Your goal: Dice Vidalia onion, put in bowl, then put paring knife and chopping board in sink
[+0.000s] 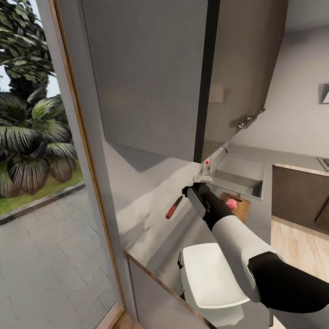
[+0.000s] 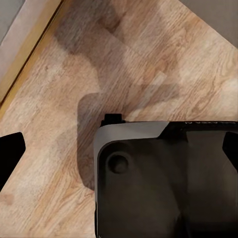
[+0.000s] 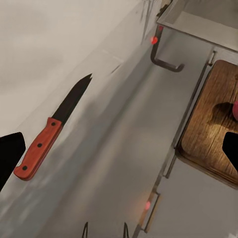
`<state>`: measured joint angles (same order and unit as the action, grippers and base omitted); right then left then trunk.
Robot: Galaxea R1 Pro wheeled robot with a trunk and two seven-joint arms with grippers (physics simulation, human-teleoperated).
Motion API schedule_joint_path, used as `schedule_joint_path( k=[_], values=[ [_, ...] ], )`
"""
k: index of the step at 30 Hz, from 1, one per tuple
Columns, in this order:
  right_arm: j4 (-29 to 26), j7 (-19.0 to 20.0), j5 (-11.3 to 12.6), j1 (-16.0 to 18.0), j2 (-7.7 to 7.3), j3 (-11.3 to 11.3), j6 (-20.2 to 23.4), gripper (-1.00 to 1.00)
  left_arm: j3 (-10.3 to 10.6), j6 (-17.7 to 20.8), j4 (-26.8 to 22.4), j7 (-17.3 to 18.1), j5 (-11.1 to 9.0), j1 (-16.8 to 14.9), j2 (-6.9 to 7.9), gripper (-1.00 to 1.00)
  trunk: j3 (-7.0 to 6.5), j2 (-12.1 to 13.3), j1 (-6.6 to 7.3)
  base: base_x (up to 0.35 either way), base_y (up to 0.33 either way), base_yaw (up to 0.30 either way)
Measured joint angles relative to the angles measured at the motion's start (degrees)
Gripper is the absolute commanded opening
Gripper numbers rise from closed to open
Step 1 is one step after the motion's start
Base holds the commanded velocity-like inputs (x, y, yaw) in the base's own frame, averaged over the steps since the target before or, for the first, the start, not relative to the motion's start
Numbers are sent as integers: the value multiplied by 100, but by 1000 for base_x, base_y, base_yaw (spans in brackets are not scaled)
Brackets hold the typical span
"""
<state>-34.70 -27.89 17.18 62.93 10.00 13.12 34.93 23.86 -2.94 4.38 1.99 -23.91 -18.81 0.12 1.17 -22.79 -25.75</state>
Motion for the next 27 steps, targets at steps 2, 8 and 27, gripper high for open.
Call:
schedule_joint_path(
  k=[2, 8, 27],
  values=[
    [1, 0, 0, 0, 0, 0, 0, 100, 0, 0, -1, 0, 0, 0, 0, 100, 0, 0, 0, 0, 0, 0],
    [0, 0, 0, -4, 0, -1, 1, 100, -2, 0, -1, 0, 0, 0, 7, 100, -1, 0, 0, 0, 0, -49],
    [-2, 4, -10, -3, 0, -8, 5, 100, 0, 0, 1, 0, -1, -4, 11, 100, -62, -5, -1, 0, 146, -214]
  ],
)
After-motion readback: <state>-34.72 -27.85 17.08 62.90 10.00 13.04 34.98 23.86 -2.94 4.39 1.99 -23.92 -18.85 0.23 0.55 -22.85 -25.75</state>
